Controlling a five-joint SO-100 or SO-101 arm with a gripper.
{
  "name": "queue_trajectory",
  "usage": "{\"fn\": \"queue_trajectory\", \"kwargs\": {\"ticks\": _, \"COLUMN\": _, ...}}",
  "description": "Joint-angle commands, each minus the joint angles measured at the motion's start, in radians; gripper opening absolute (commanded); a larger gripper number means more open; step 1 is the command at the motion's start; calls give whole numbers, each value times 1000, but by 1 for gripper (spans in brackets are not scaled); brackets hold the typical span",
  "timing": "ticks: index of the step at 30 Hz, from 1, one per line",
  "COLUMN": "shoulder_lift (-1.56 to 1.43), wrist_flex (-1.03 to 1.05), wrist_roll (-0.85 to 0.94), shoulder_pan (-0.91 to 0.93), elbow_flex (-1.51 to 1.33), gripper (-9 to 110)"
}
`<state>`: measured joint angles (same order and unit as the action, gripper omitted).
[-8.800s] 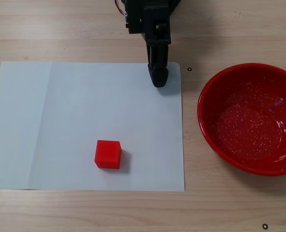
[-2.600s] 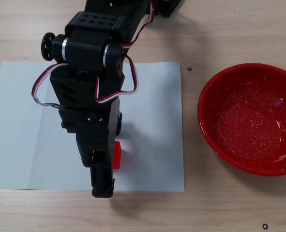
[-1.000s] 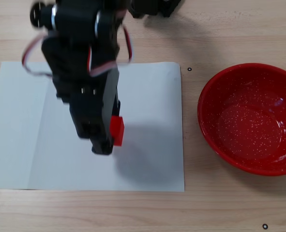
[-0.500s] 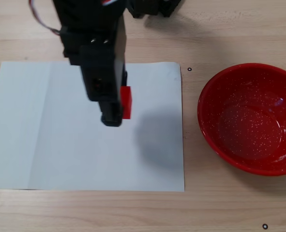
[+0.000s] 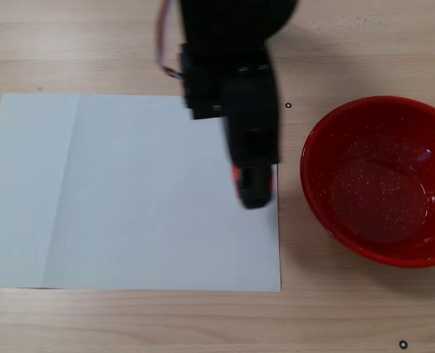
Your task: Grasp the red cube and put it in the red bowl.
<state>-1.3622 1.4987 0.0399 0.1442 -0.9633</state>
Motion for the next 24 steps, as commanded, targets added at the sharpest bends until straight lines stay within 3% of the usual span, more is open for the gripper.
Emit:
{"fn": "queue_trajectory", "kwargs": {"ticks": 1, "shoulder_lift": -227, "wrist_flex": -32, "wrist_roll": 20, "shoulder_pan": 38, "elbow_flex": 115, "gripper": 0}}
{"fn": "queue_trajectory", "kwargs": {"ticks": 12, "shoulder_lift": -252, "wrist_flex": -35, "wrist_roll": 44, "shoulder_pan": 195, "elbow_flex": 127, "gripper": 0}}
{"fn": "queue_trajectory", "kwargs": {"ticks": 24, "shoulder_lift": -221, "wrist_flex": -199, "wrist_roll": 57, "shoulder_pan": 348, "elbow_flex": 57, "gripper": 0}}
